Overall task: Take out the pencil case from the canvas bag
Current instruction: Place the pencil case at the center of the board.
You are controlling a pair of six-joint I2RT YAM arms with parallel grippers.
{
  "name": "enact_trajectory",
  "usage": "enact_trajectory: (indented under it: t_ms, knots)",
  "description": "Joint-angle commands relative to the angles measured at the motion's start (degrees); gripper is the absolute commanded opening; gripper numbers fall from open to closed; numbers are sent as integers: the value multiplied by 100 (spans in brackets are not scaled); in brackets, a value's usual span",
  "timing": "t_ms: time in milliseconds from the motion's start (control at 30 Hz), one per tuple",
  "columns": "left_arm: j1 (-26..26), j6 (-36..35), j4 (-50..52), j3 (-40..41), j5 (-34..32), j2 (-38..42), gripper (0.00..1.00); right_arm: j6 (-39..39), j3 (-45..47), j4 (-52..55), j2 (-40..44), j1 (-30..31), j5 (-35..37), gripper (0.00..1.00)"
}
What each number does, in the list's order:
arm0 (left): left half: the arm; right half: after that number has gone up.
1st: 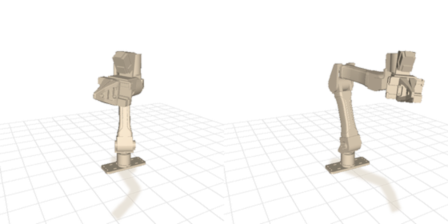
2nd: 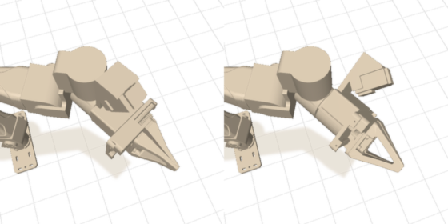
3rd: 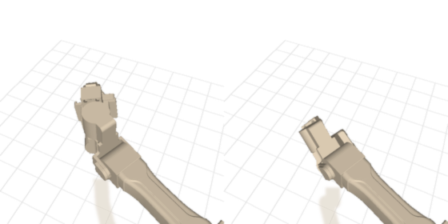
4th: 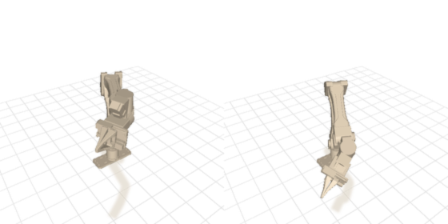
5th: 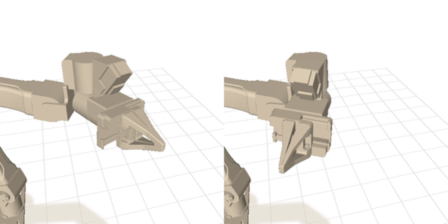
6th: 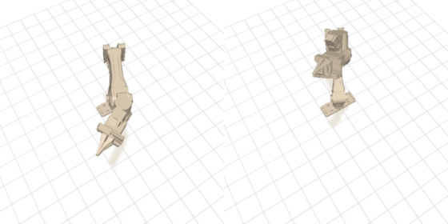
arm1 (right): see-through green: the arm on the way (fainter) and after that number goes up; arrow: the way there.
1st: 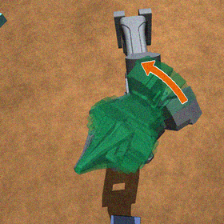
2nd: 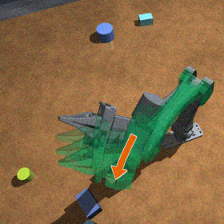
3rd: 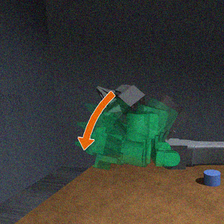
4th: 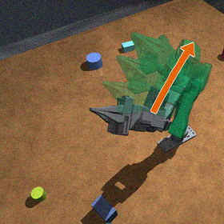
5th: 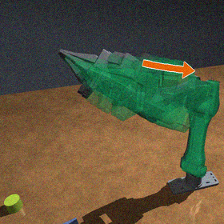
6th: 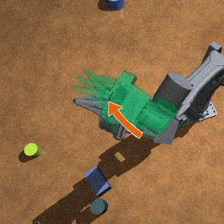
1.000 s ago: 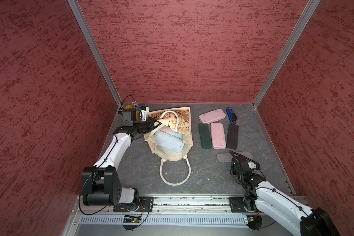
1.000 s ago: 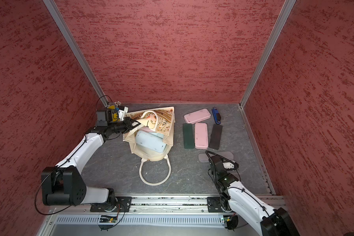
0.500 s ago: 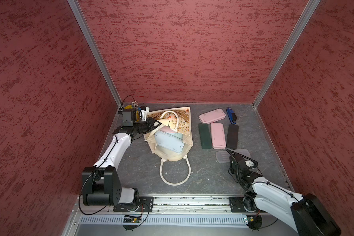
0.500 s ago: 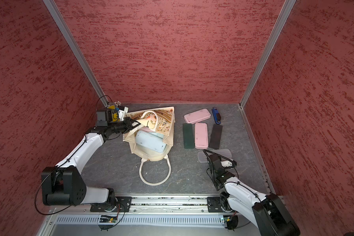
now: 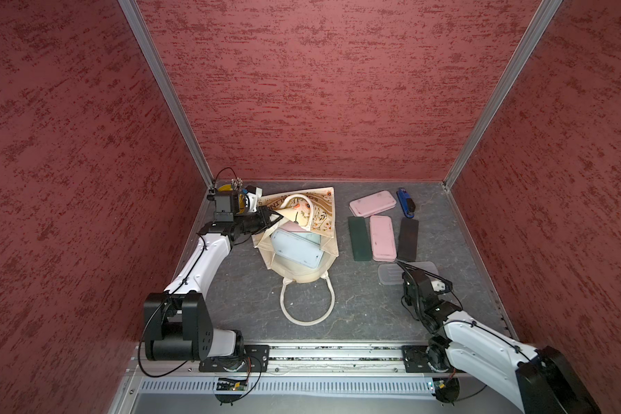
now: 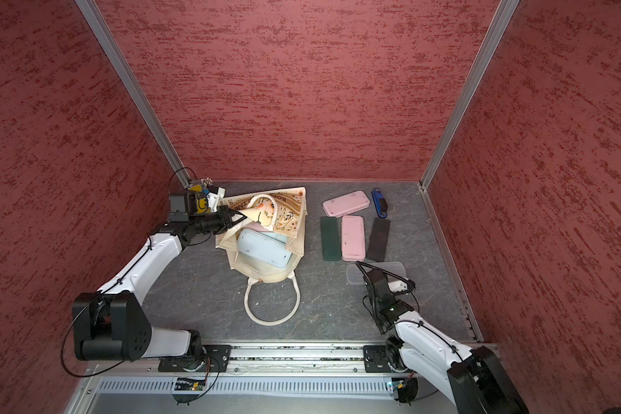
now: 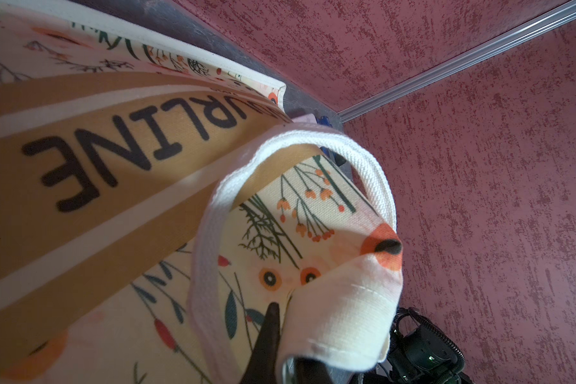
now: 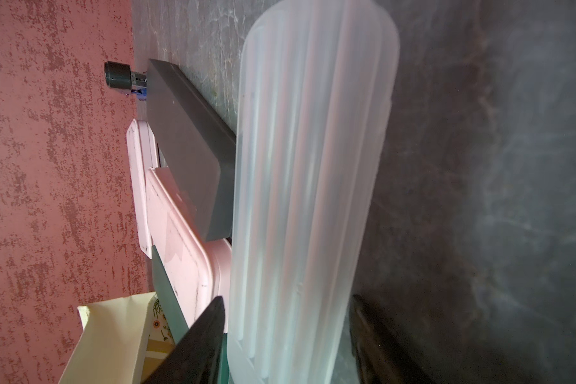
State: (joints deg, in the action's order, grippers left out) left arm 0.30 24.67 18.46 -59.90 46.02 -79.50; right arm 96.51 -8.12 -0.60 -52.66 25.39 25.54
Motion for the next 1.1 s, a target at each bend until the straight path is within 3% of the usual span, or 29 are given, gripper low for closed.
enact_trajectory:
  t_ms: [0, 267, 567, 767, 1067]
  knots:
    - [-21, -21, 132, -101, -142, -64, 4, -160, -107, 17, -144, -17, -115, 61]
    - [-20, -23, 130, -99, -130, -60, 4, -370, -144, -338, -372, -23, -175, 61]
    - [-10, -23, 132, -97, -129, -40, 4, -545, -319, 285, 147, -17, 22, 61]
    - [-10, -15, 125, -100, -135, -63, 4, -1057, -395, 124, 276, -16, -245, 60]
    - [-3, -14, 129, -99, -146, -62, 4, -2480, -937, 81, 613, -17, -592, 59]
